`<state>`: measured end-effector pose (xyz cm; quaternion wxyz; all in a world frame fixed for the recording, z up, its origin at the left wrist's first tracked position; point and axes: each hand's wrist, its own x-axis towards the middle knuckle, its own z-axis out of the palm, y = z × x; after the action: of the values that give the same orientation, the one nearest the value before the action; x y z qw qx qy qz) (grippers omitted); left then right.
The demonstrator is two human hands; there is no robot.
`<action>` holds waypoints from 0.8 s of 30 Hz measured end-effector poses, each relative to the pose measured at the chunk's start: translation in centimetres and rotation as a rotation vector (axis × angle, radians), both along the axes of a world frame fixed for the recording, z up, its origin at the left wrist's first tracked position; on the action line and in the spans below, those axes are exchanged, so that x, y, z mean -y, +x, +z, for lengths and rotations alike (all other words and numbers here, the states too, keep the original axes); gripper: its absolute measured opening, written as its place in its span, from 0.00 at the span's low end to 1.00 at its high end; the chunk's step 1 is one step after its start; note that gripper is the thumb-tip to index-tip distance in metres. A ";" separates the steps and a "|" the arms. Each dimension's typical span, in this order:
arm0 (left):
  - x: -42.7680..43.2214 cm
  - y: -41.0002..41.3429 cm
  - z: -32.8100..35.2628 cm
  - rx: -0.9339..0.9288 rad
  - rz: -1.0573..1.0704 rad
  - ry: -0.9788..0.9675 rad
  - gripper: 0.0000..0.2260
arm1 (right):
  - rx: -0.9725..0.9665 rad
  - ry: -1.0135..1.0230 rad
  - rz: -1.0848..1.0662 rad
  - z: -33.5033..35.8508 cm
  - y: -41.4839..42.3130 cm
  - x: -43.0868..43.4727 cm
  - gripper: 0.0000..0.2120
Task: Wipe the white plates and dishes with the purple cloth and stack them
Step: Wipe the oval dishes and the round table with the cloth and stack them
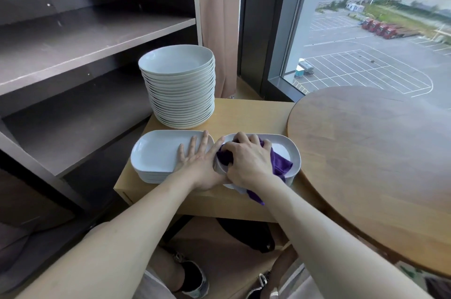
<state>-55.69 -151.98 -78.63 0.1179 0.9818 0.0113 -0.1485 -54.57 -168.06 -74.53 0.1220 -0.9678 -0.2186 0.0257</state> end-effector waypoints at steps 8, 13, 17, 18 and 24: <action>0.0 -0.3 -0.2 0.027 0.009 0.013 0.57 | -0.069 -0.116 0.009 0.8 0.8 5.2 0.21; 0.1 -0.3 0.0 0.034 0.009 0.020 0.57 | -0.007 -0.093 -0.139 -0.1 0.1 8.2 0.31; 0.2 -0.3 0.1 0.036 0.017 0.012 0.57 | 0.043 -0.064 -0.164 0.2 -0.7 7.9 0.30; 0.1 -0.3 0.1 0.036 0.018 0.012 0.57 | 0.057 -0.060 -0.165 0.3 -1.1 8.0 0.29; 0.2 -0.2 0.0 0.030 0.024 0.024 0.58 | 0.056 0.026 -0.213 -0.8 -4.6 10.3 0.30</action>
<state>-55.84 -152.16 -78.65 0.1082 0.9851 0.0230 -0.1320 -59.14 -178.36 -75.31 0.1306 -0.9842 -0.1182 -0.0172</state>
